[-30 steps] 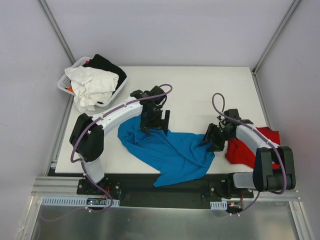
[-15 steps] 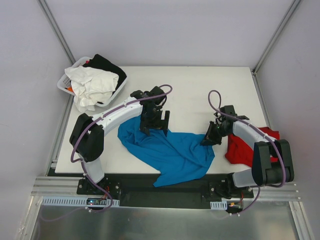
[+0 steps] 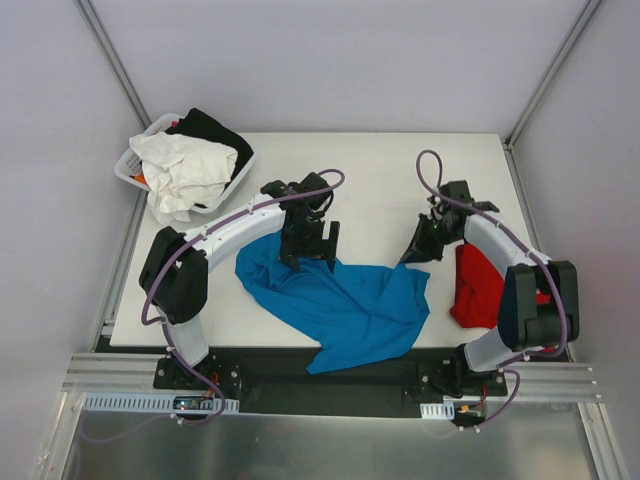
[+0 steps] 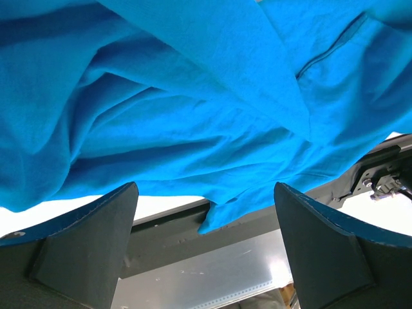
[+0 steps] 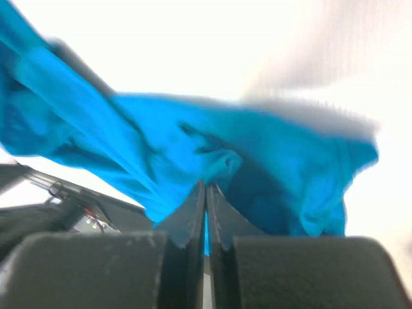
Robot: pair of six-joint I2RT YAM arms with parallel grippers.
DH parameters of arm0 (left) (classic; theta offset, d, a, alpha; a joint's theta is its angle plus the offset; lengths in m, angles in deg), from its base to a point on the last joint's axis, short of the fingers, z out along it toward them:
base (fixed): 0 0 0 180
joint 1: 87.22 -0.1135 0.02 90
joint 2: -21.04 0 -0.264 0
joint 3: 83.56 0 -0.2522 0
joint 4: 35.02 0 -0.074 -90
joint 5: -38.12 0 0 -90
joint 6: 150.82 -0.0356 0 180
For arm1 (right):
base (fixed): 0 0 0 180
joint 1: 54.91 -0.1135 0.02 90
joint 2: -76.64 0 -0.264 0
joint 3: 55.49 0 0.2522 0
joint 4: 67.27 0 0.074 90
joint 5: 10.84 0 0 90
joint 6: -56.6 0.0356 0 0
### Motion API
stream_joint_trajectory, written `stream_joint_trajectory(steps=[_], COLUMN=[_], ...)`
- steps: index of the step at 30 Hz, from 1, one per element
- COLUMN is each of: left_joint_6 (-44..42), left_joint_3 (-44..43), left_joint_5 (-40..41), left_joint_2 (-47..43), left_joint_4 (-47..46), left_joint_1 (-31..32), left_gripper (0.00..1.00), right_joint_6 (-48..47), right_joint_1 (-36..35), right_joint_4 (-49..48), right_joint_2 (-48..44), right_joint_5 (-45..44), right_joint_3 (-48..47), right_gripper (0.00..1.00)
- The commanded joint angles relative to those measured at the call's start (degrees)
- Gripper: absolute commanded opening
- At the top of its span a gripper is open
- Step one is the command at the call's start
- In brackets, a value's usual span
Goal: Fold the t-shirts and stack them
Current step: Flatten the tshirt out
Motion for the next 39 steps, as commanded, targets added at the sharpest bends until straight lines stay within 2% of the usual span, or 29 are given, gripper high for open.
stream_joint_trajectory(steps=[1, 2, 9, 16, 24, 36, 39], left_joint_6=[-0.32, -0.23, 0.12, 0.56, 0.83, 1.88, 2.32], left_joint_3=[-1.44, -1.62, -0.65, 1.54, 1.54, 4.0, 4.88], left_joint_5=[0.51, 0.34, 0.78, 0.6, 0.07, -0.28, -0.28], left_joint_2=[0.16, 0.16, -1.16, -2.13, -1.6, -3.18, -3.71], left_joint_4=[1.09, 1.09, 1.0, 0.39, -0.14, -0.32, -0.32], left_joint_1=[0.47, 0.47, 0.47, 0.56, 0.47, 0.47, 0.56], left_gripper=[0.87, 0.87, 0.88, 0.88, 0.88, 0.88, 0.87], right_joint_6=[-1.8, -1.71, -0.48, 1.28, 1.46, 1.81, 1.72], right_joint_1=[2.04, 2.4, 6.26, 8.56, 12.59, 16.64, 16.73], right_joint_4=[2.96, 3.49, 7.71, 9.56, 9.48, 5.87, 6.74], right_joint_2=[7.77, 9.78, 23.76, 32.03, 37.83, 44.51, 48.2], right_joint_5=[-0.98, -0.63, -0.1, 1.39, 4.56, 7.28, 11.31], right_joint_3=[-13.72, -19.41, -40.95, -54.68, -62.88, -64.29, -66.73], right_gripper=[0.01, 0.01, 0.01, 0.01, 0.01, 0.01, 0.03])
